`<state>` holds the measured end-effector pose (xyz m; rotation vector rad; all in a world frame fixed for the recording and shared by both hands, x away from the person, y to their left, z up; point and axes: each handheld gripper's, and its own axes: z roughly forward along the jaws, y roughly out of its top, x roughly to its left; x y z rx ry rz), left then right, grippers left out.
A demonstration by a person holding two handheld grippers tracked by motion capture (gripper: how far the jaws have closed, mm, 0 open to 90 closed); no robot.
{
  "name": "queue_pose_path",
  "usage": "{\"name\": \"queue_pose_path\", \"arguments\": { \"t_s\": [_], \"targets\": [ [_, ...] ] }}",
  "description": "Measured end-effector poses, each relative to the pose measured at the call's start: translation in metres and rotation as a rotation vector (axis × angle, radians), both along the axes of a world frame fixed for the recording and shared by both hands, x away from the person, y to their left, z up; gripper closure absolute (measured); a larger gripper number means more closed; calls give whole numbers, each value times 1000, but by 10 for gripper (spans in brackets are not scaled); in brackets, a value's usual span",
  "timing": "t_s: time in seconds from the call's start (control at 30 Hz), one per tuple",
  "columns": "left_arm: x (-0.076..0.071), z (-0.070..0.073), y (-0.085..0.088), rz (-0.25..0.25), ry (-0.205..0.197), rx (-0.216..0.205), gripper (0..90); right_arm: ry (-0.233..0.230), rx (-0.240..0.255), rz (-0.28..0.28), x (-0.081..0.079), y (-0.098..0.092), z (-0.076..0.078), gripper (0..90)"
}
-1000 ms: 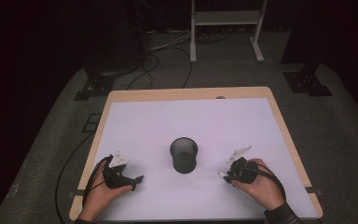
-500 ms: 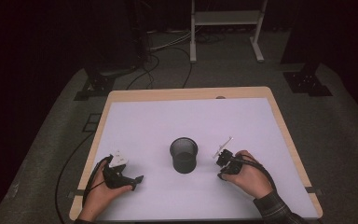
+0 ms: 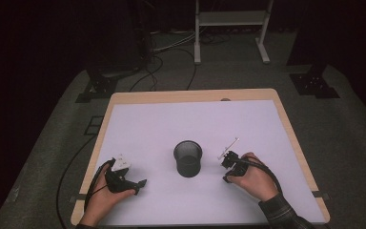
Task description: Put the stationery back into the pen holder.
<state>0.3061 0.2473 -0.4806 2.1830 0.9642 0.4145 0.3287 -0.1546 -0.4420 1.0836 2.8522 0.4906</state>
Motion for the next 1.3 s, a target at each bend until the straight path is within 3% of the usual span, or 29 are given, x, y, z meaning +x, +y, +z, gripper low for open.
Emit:
{"name": "queue_pose_path", "arguments": {
  "t_s": [0.2, 0.4, 0.73, 1.13, 1.3],
  "targets": [
    [0, 0, 0, 0, 0, 0, 3, -39, 78, -23, 1, -8, 5, 780],
    [0, 0, 0, 0, 0, 0, 3, -112, 196, -35, 0, -15, 18, 780],
    [0, 0, 0, 0, 1, 1, 3, -273, 414, -71, -4, -28, 42, 782],
    [0, 0, 0, -3, 1, 4, 3, -387, 562, -31, -7, -27, 68, 781],
    [0, 0, 0, -3, 3, 6, 3, -415, 595, -16, -4, -21, 77, 781]
  ]
}}
